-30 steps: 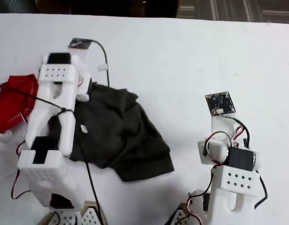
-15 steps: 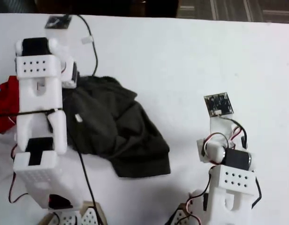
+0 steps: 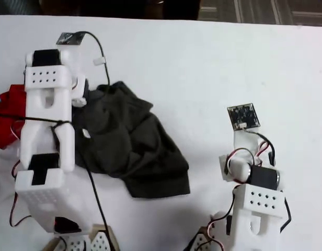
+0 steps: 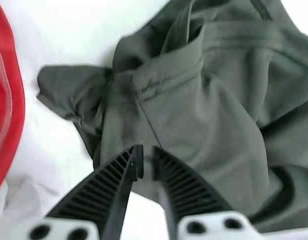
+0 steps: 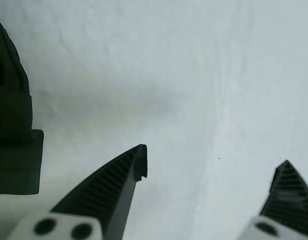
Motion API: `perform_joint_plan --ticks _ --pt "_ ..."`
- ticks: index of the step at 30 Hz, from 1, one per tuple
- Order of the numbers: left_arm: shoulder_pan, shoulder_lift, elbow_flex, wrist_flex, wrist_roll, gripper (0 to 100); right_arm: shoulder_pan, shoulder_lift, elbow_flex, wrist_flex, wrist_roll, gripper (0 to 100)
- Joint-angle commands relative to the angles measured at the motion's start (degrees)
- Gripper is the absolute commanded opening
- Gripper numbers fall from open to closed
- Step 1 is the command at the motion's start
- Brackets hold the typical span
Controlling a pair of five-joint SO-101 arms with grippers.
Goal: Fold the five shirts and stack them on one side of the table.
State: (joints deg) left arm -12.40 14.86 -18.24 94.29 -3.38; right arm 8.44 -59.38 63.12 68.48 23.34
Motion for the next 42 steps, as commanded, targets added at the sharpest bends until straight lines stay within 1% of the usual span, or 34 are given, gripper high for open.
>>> perform_joint_plan --ticks 1,6,11,15,21,30,34,39,42 --pt "-0.6 -2.9 -0.2 -5.5 0.1 18 -0.3 -1.2 -0.3 -0.7 0.2 38.2" --pt "-0.6 -0.6 -0.5 -11.2 0.3 18 -0.3 -1.2 -0.3 -0.7 0.2 38.3" --pt "-0.7 6.9 -0.8 -12.4 0.4 18 0.0 -1.2 -0.2 -0.6 0.2 38.3" --pt "-0.7 8.8 -3.8 -11.7 0.4 17 0.0 -1.2 -0.2 -0.6 0.2 38.3" --pt "-0.7 9.1 -9.4 -7.1 0.4 3 -0.2 -1.2 -0.2 -0.6 0.2 38.3" --pt "-0.7 9.0 -14.7 -1.1 0.2 3 -0.2 -1.2 -0.2 -0.6 0.2 38.3" --pt "-1.4 9.8 -13.4 -1.1 0.2 4 -0.2 -1.2 -0.2 -0.6 0.2 38.3" --pt "-3.9 12.8 -12.9 -1.8 0.4 17 -0.2 -1.2 -0.2 -0.6 0.2 38.3" --pt "-6.2 14.0 -12.9 -1.8 0.4 20 -0.2 -1.2 -0.2 -0.6 0.2 38.3"
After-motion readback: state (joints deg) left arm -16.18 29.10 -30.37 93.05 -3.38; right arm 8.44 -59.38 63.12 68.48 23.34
